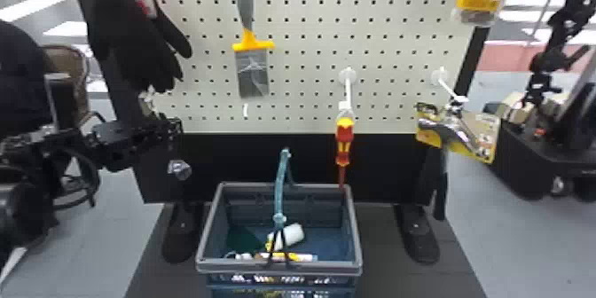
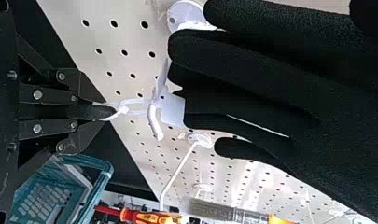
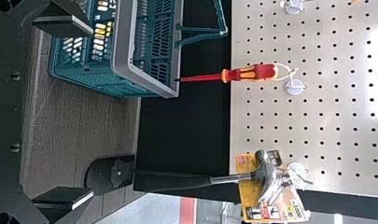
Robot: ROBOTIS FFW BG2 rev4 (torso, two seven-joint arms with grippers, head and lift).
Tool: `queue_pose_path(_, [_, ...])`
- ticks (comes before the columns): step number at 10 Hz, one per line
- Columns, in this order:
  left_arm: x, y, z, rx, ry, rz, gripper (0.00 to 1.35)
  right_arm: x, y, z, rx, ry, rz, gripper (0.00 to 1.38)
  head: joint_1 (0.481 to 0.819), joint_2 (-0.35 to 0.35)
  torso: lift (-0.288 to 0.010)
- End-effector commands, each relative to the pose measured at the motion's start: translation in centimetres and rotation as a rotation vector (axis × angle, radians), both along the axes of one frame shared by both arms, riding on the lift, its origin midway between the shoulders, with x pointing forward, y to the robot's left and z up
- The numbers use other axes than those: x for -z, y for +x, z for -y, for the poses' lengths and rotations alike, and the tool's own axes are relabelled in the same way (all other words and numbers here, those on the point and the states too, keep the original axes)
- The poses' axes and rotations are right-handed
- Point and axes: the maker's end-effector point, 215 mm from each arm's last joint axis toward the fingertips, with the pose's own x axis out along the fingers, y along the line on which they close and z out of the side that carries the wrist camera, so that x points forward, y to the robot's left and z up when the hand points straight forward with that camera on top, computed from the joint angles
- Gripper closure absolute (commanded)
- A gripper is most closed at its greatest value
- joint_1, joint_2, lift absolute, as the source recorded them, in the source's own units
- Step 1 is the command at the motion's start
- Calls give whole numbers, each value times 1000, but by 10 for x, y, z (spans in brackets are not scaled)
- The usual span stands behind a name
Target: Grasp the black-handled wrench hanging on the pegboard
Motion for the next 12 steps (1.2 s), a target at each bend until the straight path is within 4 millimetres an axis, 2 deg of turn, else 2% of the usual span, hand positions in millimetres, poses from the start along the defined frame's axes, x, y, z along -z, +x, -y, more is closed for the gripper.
queue_pose_path(1, [2,-1,1,3,-6,-5,1147,0,0,0,-1,-1,0,98,549,0,-100])
queue_pose_path(12, [3,-3,5,14,-18,-12,1147,1,0,0,-1,0,-3,98,549,0,-100])
